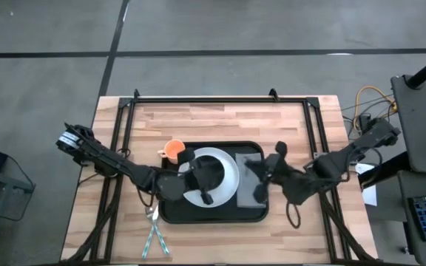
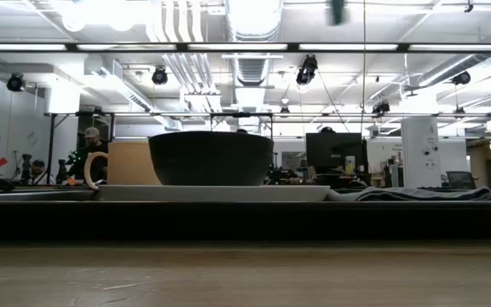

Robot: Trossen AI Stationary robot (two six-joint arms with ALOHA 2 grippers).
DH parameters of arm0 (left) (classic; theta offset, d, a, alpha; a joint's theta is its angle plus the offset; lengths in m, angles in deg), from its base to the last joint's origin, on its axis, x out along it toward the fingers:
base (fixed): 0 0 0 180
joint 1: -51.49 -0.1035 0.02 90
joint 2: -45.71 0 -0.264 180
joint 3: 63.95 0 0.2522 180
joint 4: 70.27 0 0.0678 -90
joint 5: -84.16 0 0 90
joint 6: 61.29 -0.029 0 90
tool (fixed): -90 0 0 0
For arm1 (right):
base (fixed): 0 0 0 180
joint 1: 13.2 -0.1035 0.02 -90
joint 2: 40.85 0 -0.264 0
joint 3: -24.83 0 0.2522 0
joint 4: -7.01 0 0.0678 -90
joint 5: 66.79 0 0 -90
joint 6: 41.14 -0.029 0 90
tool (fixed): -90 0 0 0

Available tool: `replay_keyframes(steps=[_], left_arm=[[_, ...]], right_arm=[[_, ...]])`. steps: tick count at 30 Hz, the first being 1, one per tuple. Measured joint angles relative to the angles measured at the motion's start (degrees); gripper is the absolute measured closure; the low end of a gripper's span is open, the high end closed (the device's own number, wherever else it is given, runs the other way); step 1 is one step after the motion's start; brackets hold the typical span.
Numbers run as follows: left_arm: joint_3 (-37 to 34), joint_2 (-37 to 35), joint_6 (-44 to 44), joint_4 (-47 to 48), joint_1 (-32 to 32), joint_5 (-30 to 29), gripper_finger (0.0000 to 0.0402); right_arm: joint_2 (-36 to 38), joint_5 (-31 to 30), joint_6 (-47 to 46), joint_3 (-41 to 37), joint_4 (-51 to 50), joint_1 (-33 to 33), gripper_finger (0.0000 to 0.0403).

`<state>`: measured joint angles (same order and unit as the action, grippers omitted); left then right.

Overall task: Set up tray
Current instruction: Put the green spoon on the gray napkin on the black serving tray

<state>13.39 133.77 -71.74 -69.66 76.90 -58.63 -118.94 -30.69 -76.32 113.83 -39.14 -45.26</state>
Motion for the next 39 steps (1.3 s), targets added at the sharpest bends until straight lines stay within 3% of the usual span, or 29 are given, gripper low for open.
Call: replay_keyframes(steps=[5, 9, 15, 22, 25, 32, 39], left_arm=[[0.0, -2.4, -0.2, 6.2, 1.7, 1.5, 0.0249], [-0.1, -5.0, -0.1, 10.0, 2.5, 7.1, 0.0249], [-0.1, -8.4, 0.2, 13.3, 3.7, 15.1, 0.0249], [-0.2, -12.7, -1.1, 17.1, 4.2, 17.0, 0.0248], [-0.4, -14.7, -1.0, 18.3, 4.2, 18.5, 0.0248], [-2.2, -16.6, -1.0, 18.5, 4.2, 18.8, 0.0248], [-4.5, -16.9, 0.3, 18.6, 4.2, 18.8, 0.0248]], right_arm=[[4.0, 10.5, -19.9, -2.9, -16.8, 0.7, 0.0395], [8.6, 17.2, -25.7, -9.3, -15.0, 0.7, 0.0395], [16.4, 26.6, -30.8, -25.8, -1.9, 4.2, 0.0395], [23.1, 38.1, -30.9, -45.7, 28.8, 11.7, 0.0395], [23.6, 42.1, -32.6, -51.5, 34.5, 15.4, 0.0395], [22.9, 45.0, -31.3, -58.3, 43.8, 21.2, 0.0395], [18.2, 45.4, -31.8, -59.5, 43.7, 22.7, 0.0395]])
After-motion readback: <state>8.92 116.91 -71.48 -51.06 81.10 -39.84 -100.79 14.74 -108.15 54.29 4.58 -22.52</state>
